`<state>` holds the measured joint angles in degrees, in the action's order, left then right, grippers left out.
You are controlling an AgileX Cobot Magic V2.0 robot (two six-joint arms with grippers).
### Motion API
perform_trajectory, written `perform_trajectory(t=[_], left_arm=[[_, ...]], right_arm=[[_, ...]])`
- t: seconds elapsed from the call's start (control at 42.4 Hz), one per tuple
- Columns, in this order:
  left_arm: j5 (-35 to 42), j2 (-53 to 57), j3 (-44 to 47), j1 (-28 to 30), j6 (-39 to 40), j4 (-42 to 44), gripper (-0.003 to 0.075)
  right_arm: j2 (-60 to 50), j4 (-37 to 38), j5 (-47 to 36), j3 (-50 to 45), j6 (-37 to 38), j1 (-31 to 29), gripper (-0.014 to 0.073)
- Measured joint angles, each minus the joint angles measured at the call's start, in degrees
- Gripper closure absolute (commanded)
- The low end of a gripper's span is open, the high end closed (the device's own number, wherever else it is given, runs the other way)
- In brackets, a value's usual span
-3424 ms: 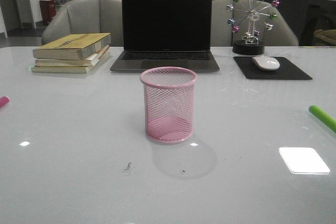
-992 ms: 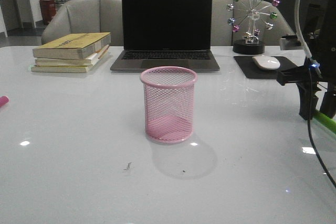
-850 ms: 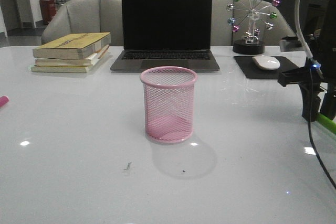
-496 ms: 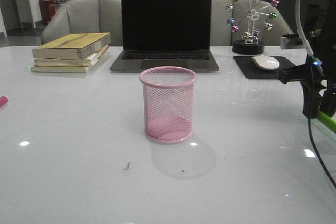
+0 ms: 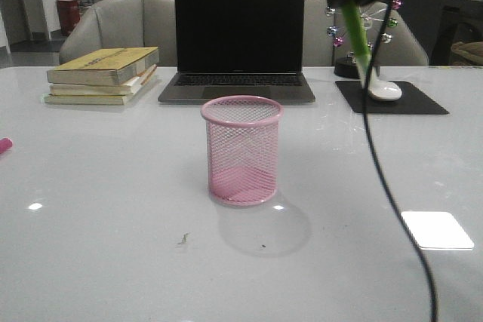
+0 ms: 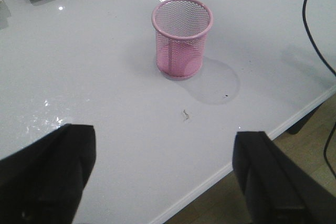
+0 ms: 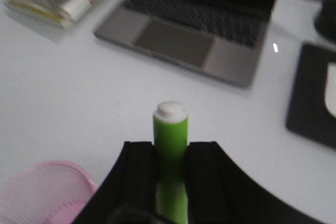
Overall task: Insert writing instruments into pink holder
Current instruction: 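Lift the green marker and carry it over the pink holder, then release the green marker into the holder and withdraw the right gripper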
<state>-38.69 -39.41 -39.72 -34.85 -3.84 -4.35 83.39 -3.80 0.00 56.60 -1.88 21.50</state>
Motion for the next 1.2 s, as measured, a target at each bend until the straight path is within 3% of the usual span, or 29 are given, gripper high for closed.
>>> perform_trajectory(t=[0.118,0.212,0.543,0.708,0.897,0.968,1.062,1.204], left_arm=[[0.00,0.00,0.00,0.00,0.00,0.00,0.0141],[0.00,0.00,0.00,0.00,0.00,0.00,0.0141],[0.00,0.00,0.00,0.00,0.00,0.00,0.0141],[0.00,0.00,0.00,0.00,0.00,0.00,0.0141],[0.00,0.00,0.00,0.00,0.00,0.00,0.0141],[0.00,0.00,0.00,0.00,0.00,0.00,0.0141],[0.00,0.00,0.00,0.00,0.00,0.00,0.0141],[0.00,0.00,0.00,0.00,0.00,0.00,0.0141]], right_arm=[[-2.27,-0.13,-17.83,-7.40,0.00,6.64,0.0493],[-1.59,-0.13,-27.37,-10.35,0.00,10.66,0.0493],[9.55,-0.22,-41.34,-10.98,0.00,14.48,0.0490],[14.76,-0.49,-41.70,-10.98,0.00,14.48,0.0399],[16.91,-0.66,-41.49,-10.98,0.00,14.48,0.0155],[15.56,-0.75,-40.32,-10.98,0.00,14.48,0.0148],[10.40,-0.87,-33.86,-10.98,-0.13,14.48,0.0148],[-2.96,-0.87,-14.78,-10.98,-1.26,14.37,0.0148]])
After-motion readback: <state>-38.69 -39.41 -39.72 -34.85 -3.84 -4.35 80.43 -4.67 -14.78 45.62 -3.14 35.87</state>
